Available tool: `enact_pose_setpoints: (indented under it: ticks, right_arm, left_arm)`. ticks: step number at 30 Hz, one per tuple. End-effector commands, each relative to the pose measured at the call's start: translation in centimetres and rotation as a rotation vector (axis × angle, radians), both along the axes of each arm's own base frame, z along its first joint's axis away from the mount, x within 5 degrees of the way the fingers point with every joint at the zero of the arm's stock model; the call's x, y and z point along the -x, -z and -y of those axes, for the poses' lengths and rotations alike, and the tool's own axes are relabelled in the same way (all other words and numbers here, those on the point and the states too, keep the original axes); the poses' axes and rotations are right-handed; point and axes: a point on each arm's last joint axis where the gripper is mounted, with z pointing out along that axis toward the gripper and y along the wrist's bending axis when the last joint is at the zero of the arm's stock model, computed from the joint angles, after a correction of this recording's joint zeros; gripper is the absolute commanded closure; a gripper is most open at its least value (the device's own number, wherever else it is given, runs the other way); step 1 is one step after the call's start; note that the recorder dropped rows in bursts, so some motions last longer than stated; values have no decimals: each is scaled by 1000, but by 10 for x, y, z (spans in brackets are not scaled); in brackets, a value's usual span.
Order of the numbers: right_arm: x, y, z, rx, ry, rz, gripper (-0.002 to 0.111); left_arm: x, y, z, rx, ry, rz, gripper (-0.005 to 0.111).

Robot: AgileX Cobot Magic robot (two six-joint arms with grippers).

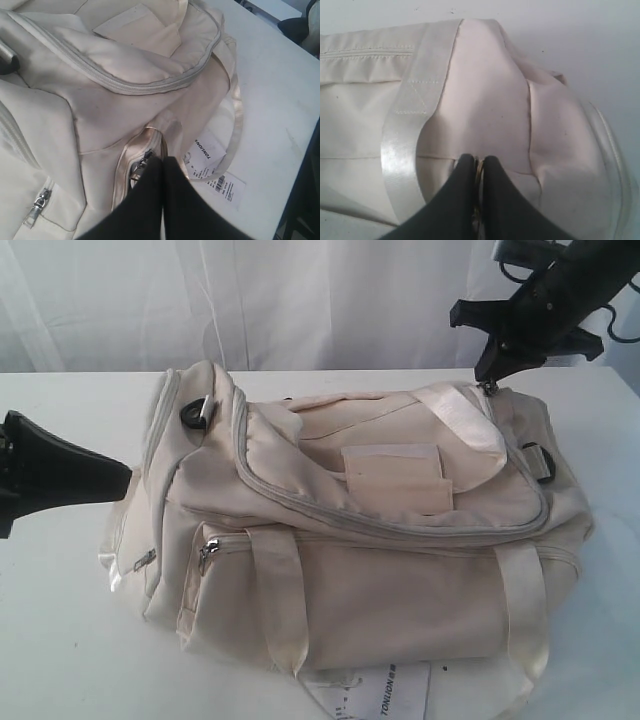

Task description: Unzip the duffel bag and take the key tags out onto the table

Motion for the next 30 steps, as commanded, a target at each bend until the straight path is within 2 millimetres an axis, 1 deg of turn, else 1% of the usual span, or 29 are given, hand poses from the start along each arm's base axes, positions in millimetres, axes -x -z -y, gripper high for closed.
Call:
enact_pose_setpoints:
  ticks: [1, 9, 11, 15, 17, 23, 26, 28, 30]
  right_arm:
    - [11, -17, 3, 27, -33, -7, 108]
    - [20, -20, 4, 35, -57, -64, 108]
    - [23, -16, 5, 37, -55, -77, 108]
    - [29, -11, 7, 38, -42, -45, 108]
    - [28, -11, 7, 37, -38, -36, 108]
    - [20, -15, 6, 20, -15, 62, 108]
    - [17, -11, 4, 1, -26, 67, 108]
    - [15, -6, 2, -14, -25, 52, 105]
    - [15, -1, -1, -27, -54, 27, 99]
  left_arm:
    - [3, -4, 3, 37, 26, -16, 107]
    - [3, -4, 3, 35, 30, -14, 107]
    - [3, -4, 3, 35, 30, -14, 107]
    - [3, -4, 3, 35, 30, -14, 107]
    - [3, -4, 3, 35, 31, -15, 107]
    - [3, -4, 3, 34, 33, -11, 107]
    - [3, -4, 3, 34, 33, -11, 107]
    - [3, -4, 3, 34, 33, -11, 107]
    - [3, -4, 3, 34, 33, -11, 107]
